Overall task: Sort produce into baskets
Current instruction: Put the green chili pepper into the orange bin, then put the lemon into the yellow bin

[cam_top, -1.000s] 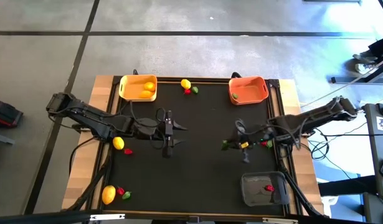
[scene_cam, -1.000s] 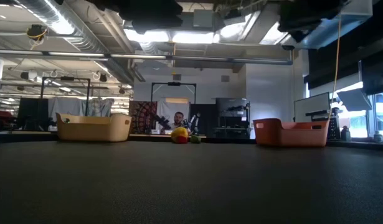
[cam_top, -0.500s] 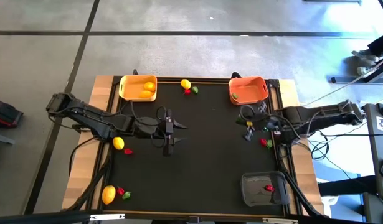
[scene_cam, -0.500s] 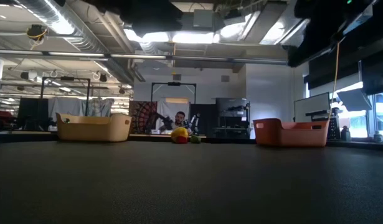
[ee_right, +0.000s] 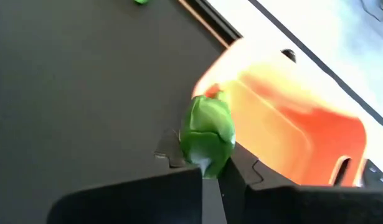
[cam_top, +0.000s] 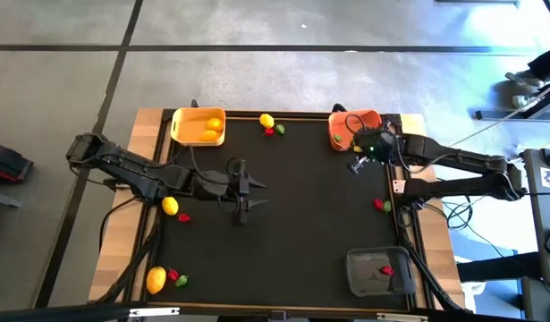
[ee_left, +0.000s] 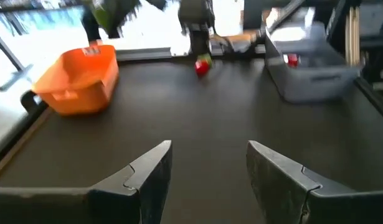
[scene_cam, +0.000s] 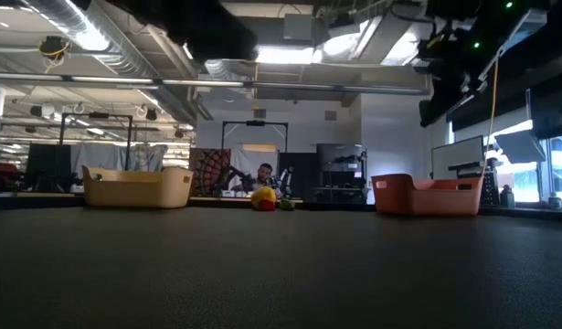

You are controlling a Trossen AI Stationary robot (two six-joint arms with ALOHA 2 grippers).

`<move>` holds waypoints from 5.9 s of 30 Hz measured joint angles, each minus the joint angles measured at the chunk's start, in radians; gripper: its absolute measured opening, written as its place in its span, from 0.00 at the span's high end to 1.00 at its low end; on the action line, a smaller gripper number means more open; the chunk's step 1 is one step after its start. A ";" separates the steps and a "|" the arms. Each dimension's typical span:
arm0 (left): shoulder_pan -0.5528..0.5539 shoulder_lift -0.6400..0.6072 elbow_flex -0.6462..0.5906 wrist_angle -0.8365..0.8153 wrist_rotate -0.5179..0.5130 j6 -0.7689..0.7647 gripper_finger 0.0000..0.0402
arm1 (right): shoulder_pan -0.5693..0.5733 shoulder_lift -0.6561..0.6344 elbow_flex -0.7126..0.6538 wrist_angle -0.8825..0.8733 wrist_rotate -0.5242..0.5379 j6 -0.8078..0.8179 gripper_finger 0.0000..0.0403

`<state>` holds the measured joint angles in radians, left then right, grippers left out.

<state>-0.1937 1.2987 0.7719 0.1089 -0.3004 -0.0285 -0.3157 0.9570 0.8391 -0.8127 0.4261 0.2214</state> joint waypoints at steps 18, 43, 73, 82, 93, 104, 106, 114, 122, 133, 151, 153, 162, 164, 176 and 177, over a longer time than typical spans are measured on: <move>-0.042 -0.089 0.000 -0.206 -0.007 -0.067 0.50 | -0.360 0.221 0.000 0.124 -0.116 -0.179 0.96; -0.039 -0.134 0.000 -0.286 -0.052 -0.099 0.50 | -0.583 0.555 -0.001 0.308 -0.165 -0.248 0.89; 0.070 -0.132 0.000 -0.242 -0.054 -0.105 0.47 | -0.415 0.168 -0.001 0.400 -0.427 -0.230 0.55; 0.297 -0.132 0.000 -0.252 -0.042 -0.075 0.28 | -0.274 0.193 -0.001 0.479 -0.481 -0.205 0.29; 0.600 -0.024 0.033 -0.217 0.121 0.089 0.26 | -0.050 0.193 -0.001 0.530 -0.471 -0.188 0.18; 0.791 0.258 0.196 -0.217 0.296 0.278 0.26 | 0.137 0.193 -0.001 0.531 -0.372 -0.144 0.21; 0.810 0.322 0.244 -0.216 0.301 0.308 0.26 | 0.162 0.193 -0.001 0.531 -0.342 -0.135 0.21; 0.868 0.549 0.396 -0.164 0.343 0.409 0.26 | 0.229 0.193 -0.001 0.531 -0.230 -0.109 0.21; 0.910 0.625 0.440 -0.155 0.348 0.695 0.26 | 0.233 0.193 -0.001 0.531 -0.208 -0.090 0.21; 0.967 0.688 0.441 -0.096 0.458 0.758 0.26 | 0.232 0.193 -0.001 0.525 -0.208 -0.090 0.21; 1.014 0.739 0.440 -0.106 0.500 0.598 0.26 | 0.231 0.193 -0.001 0.527 -0.189 -0.069 0.21; 1.011 0.739 0.440 -0.120 0.489 0.576 0.26 | 0.231 0.193 -0.001 0.527 -0.183 -0.069 0.21; 0.981 0.738 0.440 -0.163 0.473 0.532 0.41 | 0.231 0.193 -0.001 0.526 -0.183 -0.069 0.21; 0.979 0.737 0.440 -0.169 0.470 0.533 0.46 | 0.231 0.193 -0.001 0.526 -0.182 -0.069 0.21; 0.974 0.733 0.440 -0.174 0.467 0.576 0.49 | 0.231 0.193 -0.001 0.517 -0.212 -0.058 0.21; 0.973 0.727 0.440 -0.184 0.465 0.577 0.50 | 0.231 0.193 -0.001 0.514 -0.226 -0.048 0.21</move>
<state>0.7790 2.0260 1.2118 -0.0751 0.1647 0.5484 -0.0849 1.1500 0.8383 -0.2992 0.1999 0.1738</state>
